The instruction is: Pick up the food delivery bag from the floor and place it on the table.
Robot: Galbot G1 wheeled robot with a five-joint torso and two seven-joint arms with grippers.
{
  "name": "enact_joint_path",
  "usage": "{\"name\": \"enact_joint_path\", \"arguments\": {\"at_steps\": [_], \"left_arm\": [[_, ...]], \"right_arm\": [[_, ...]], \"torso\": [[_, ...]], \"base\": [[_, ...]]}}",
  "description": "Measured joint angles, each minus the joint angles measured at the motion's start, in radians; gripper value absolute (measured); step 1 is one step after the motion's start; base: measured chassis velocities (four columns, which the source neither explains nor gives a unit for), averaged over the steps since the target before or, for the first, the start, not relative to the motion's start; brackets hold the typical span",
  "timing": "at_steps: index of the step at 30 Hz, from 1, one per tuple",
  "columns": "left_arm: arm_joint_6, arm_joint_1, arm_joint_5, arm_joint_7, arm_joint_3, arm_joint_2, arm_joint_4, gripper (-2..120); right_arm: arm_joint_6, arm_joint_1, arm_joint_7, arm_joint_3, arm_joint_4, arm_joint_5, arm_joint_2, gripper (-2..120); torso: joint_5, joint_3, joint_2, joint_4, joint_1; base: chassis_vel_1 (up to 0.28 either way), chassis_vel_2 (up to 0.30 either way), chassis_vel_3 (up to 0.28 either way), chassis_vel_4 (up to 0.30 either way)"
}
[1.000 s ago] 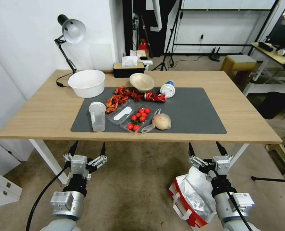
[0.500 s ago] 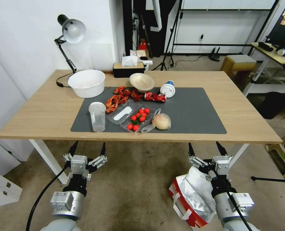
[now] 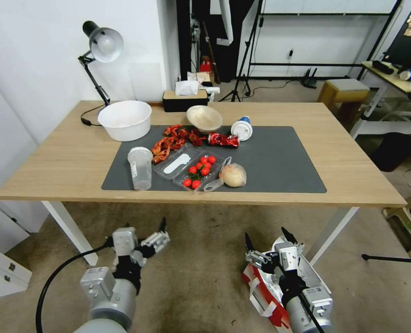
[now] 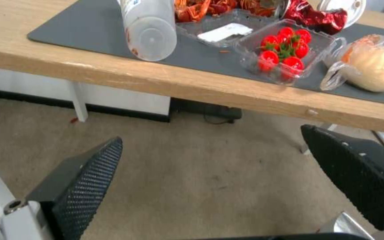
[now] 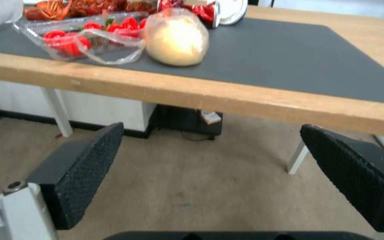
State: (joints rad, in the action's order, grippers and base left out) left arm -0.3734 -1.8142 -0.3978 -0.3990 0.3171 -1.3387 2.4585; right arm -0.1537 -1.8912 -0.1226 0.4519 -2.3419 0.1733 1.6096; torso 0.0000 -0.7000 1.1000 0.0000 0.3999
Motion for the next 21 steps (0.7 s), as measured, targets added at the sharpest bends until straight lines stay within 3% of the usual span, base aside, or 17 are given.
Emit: {"name": "enact_joint_path", "arguments": {"at_steps": [6, 8, 13, 16, 21], "left_arm": [[0.017, -0.002, -0.005, -0.002, -0.002, 0.001, -0.001, 100], [0.093, -0.005, -0.005, 0.011, -0.001, -0.003, -0.016, 100], [0.15, -0.008, -0.007, 0.019, -0.001, -0.004, -0.026, 100], [0.245, -0.015, -0.009, 0.035, 0.006, -0.009, -0.045, 100], [0.255, -0.018, -0.022, 0.032, 0.011, -0.009, -0.044, 100]], "right_arm": [[0.009, 0.0, 0.003, 0.005, -0.01, 0.0, -0.001, 100], [0.01, 0.0, 0.005, 0.006, -0.012, 0.0, -0.001, 100], [0.015, -0.001, 0.008, 0.008, -0.021, -0.001, -0.001, 100], [0.016, -0.001, 0.009, 0.008, -0.022, -0.001, -0.001, 100], [0.019, -0.002, 0.011, 0.008, -0.018, -0.001, -0.001, 100]], "torso": [[0.0, 0.0, 0.0, -0.0001, 0.0], [0.0, 0.0, 0.0, 0.0, 0.0], [0.0001, 0.0, 0.0, -0.0001, 0.0], [0.0, 0.0, -0.001, 0.0, 0.0], [0.0, 0.008, -0.016, -0.0001, -0.008]], "base": [[0.0, 0.0, 0.0, 0.0], [0.0, 0.0, 0.0, 0.0], [0.0, 0.0, 0.0, 0.0], [0.0, 0.0, 0.0, 0.0], [0.0, 0.0, 0.0, 0.0]]}}
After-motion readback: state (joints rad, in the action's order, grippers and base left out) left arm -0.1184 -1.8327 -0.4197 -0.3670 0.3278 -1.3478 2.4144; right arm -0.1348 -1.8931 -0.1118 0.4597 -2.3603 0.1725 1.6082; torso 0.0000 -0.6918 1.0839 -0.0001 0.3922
